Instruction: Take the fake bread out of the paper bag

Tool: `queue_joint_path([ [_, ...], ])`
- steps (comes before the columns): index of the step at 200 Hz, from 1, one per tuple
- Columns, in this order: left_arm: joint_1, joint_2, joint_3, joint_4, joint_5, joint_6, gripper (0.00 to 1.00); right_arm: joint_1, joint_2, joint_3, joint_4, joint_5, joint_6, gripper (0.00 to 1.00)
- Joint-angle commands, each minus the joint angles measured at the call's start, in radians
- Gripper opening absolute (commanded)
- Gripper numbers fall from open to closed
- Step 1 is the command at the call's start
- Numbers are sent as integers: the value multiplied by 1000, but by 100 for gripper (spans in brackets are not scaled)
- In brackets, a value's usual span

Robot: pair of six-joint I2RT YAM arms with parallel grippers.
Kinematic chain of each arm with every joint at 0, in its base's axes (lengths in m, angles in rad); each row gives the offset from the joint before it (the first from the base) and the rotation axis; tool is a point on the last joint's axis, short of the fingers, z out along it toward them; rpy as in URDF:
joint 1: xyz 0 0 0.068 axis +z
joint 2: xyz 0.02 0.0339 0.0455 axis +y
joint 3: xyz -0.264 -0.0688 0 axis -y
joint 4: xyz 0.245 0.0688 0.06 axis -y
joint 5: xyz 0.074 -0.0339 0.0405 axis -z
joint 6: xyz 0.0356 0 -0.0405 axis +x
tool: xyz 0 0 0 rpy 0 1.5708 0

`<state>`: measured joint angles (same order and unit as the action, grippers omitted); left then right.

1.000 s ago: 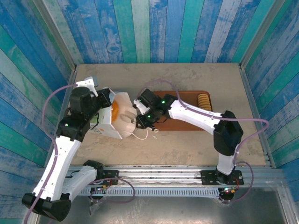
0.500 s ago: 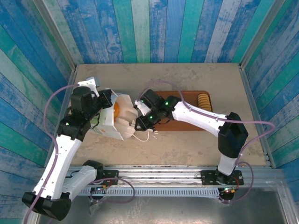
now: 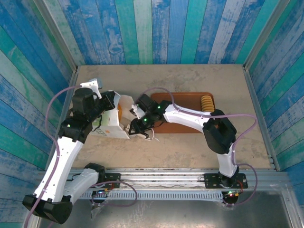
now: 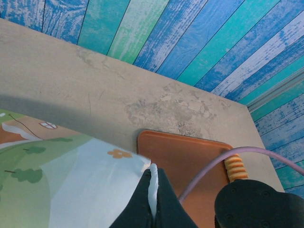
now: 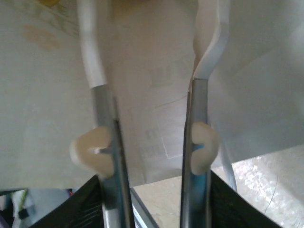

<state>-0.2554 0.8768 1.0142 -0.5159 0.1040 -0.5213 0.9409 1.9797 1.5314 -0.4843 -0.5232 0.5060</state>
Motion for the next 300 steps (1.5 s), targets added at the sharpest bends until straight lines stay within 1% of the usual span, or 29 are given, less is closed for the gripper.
queue_joint_path([
  [1, -1, -2, -9, 44, -7, -6, 0, 2, -88, 10, 15, 37, -46, 40],
  [23, 0, 1, -12, 45, -10, -2, 0, 2, -156, -10, -42, 129, -109, 36],
  [48, -1, 12, -12, 49, -9, 3, 0, 2, -194, -11, -144, 217, -172, 35],
  [63, -2, 20, -13, 58, -3, 3, 0, 2, -201, -13, -183, 242, -195, 36],
  [75, -1, 26, -14, 63, 1, 3, 0, 2, -201, -9, -198, 241, -201, 36],
  [91, -1, 33, -12, 64, 7, 1, 0, 2, -198, -6, -200, 241, -192, 38],
  [103, -1, 34, -11, 63, 9, -2, 0, 2, -188, 4, -207, 245, -187, 43],
  [107, -1, 34, -11, 62, 10, -2, 0, 2, -182, 8, -209, 245, -185, 46],
  [117, -1, 32, -12, 62, 11, -2, 0, 2, -170, 18, -211, 242, -172, 48],
  [131, -1, 28, -15, 63, 11, -2, 0, 2, -156, 28, -187, 188, -155, 52],
  [150, -1, 27, -16, 65, 12, -6, 0, 1, -147, 7, -93, 80, -103, 58],
  [163, -1, 28, -16, 63, 16, -8, 0, -2, -137, -10, -44, 52, -50, 61],
  [193, -1, 27, -20, 70, 29, -16, 0, -20, -99, -34, 52, -2, 59, 62],
  [210, -1, 34, -19, 69, 36, -14, 0, -24, -75, -31, 62, -11, 96, 63],
  [233, -1, 37, -15, 65, 42, -11, 0, -23, -67, -33, 55, 11, 106, 62],
  [267, -1, 30, -23, 71, 37, -11, 0, -20, -96, -35, 29, 53, 86, 63],
  [300, -1, 28, -23, 70, 36, -10, 0, -24, -115, -49, 23, 87, 86, 65],
])
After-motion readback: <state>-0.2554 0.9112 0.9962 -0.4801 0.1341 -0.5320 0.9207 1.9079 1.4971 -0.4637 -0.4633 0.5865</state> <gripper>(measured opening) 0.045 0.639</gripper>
